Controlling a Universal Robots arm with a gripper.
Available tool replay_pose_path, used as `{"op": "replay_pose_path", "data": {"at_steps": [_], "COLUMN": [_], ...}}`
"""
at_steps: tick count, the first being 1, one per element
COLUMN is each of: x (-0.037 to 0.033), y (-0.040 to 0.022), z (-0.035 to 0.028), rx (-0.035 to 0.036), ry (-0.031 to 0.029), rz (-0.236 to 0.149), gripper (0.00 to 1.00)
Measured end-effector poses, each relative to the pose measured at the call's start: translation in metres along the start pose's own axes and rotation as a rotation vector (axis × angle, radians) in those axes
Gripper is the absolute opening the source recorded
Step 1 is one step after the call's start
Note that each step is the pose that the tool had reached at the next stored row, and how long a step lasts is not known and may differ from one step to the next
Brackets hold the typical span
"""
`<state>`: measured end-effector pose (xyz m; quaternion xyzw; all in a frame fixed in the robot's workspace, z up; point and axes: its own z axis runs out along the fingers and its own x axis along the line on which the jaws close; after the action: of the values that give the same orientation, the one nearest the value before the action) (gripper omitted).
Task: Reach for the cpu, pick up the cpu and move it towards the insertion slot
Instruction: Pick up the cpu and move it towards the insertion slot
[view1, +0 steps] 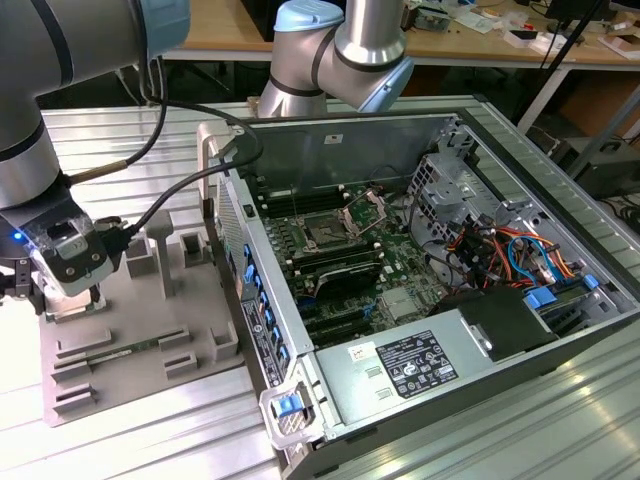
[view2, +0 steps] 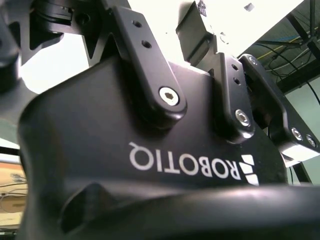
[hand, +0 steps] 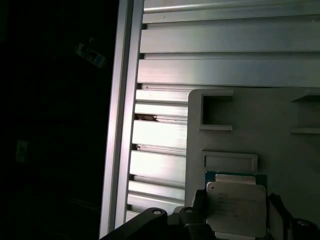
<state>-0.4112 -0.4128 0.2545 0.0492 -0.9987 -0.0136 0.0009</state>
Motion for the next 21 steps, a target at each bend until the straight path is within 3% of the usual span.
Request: {"op": "replay_pose_path", "data": {"at_steps": [21], "x": [0.0000], "y": [0.0004], "z": [-0.0130], "rx": [0.0000], "ry": [0.0000], "rz": [0.000], "gripper": [0.55]}}
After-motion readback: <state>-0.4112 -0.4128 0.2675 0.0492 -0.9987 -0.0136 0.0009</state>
